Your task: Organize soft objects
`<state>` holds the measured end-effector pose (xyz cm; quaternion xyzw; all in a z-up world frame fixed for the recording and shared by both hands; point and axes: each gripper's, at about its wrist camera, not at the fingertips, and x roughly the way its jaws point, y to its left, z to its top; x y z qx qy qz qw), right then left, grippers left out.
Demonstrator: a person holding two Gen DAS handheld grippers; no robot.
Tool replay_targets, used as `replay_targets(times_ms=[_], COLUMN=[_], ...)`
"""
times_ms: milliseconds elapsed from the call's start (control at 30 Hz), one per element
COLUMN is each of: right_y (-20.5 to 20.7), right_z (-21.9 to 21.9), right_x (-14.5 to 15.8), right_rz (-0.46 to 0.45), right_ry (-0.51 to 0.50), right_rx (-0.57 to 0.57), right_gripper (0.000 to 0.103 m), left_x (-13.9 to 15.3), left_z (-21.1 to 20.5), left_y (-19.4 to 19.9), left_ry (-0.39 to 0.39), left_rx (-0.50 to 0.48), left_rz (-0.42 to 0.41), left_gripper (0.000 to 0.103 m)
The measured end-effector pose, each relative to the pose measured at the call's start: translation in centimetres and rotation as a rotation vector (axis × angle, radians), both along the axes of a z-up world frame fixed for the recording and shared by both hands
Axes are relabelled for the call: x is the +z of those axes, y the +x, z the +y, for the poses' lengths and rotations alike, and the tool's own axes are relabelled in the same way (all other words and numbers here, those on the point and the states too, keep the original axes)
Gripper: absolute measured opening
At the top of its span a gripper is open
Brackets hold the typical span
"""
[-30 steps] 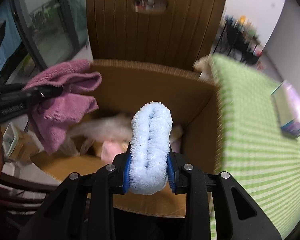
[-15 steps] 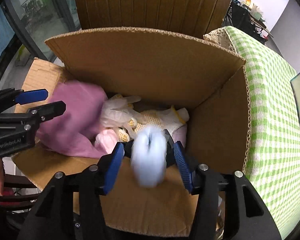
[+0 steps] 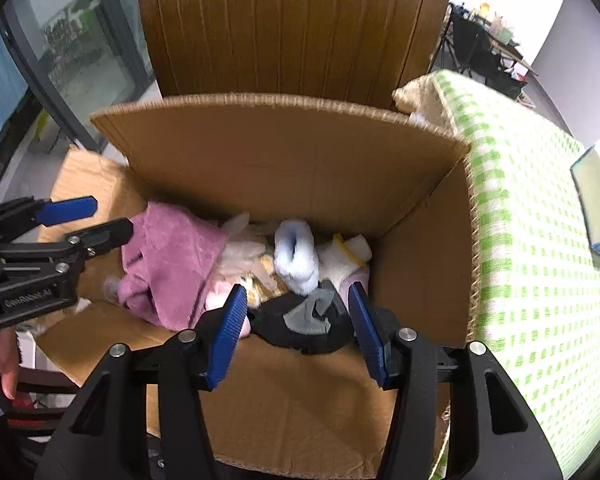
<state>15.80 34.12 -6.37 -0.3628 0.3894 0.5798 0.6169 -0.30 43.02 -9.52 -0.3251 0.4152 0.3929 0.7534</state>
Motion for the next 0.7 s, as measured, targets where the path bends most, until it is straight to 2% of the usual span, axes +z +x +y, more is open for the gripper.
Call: replay_targets(times_ms=[133,200,300,433,500,600,700], right_y=[0.3,0.6,1.0,0.7,0.6,0.2,0.0], right_z=[-1.4,-2.5,-4.5,-7.8,-9.0,-10.7,-12.1], right_x=[2.9,4.9,7.9,11.3,12.5,13.4,13.7], right_rz=[-0.034,-0.047,-0.058,-0.124,-0.145,-0.171,-0.192], right_ry=[0.143,0.249,0.395,0.584,0.638,0.666,0.666], right_rx=[-0.017,-0.039,-0.07,-0.108,-0.122,-0.13,-0.132], right_gripper=[0.054,0.059,0.06,0.074,0.081,0.085,0.085], left_x=[2.7,4.3,6.8,9.4,10.5,12.0,12.9], left_z=[-1.1,-1.9,-3.4,-5.3,-6.2,-7.8,-8.9], left_y=[-0.1,-0.3,-1.0,-1.5,-1.8,-2.3,-2.4], left_ry=[0.159,0.241,0.379,0.502,0.556,0.63,0.648], left_rx=[0.018,0.026,0.053,0.057,0.065,0.072,0.061], left_rz=[-0.06,-0.095,-0.164,-0.216,-0.239,-0.272,-0.288], left_gripper=[0.059,0.068,0.074,0.078,0.088,0.09,0.09])
